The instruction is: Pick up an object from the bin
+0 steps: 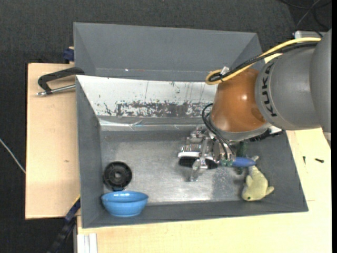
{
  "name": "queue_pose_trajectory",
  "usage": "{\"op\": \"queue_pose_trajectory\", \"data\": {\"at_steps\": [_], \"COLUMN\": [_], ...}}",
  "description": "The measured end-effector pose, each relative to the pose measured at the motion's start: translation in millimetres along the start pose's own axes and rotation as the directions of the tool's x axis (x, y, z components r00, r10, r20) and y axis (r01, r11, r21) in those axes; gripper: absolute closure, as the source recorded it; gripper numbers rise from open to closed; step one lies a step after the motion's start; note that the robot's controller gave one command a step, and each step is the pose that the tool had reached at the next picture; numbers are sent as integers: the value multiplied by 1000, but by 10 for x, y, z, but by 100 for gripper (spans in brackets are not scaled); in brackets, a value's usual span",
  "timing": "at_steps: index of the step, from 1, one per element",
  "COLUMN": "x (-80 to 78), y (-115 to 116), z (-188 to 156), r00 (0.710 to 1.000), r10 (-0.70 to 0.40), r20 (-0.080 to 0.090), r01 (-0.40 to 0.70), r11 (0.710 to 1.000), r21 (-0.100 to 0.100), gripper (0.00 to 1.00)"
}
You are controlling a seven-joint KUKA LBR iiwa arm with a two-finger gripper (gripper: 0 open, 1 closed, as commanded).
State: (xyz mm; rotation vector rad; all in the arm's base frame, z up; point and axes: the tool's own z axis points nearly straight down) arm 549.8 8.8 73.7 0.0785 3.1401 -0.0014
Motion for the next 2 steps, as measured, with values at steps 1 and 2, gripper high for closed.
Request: {"op": "queue_pose_trajectory", "data": {"at_steps": [1,2], "x": [-1,-18], "y": [42,249], "z": [-40,-1403], "r00": [1000,996], "r10": [-5,-85], "r20": [4,13], "r01": [5,85], "r11": [1000,996], "r21": [-3,-2], "gripper": [100,100]}}
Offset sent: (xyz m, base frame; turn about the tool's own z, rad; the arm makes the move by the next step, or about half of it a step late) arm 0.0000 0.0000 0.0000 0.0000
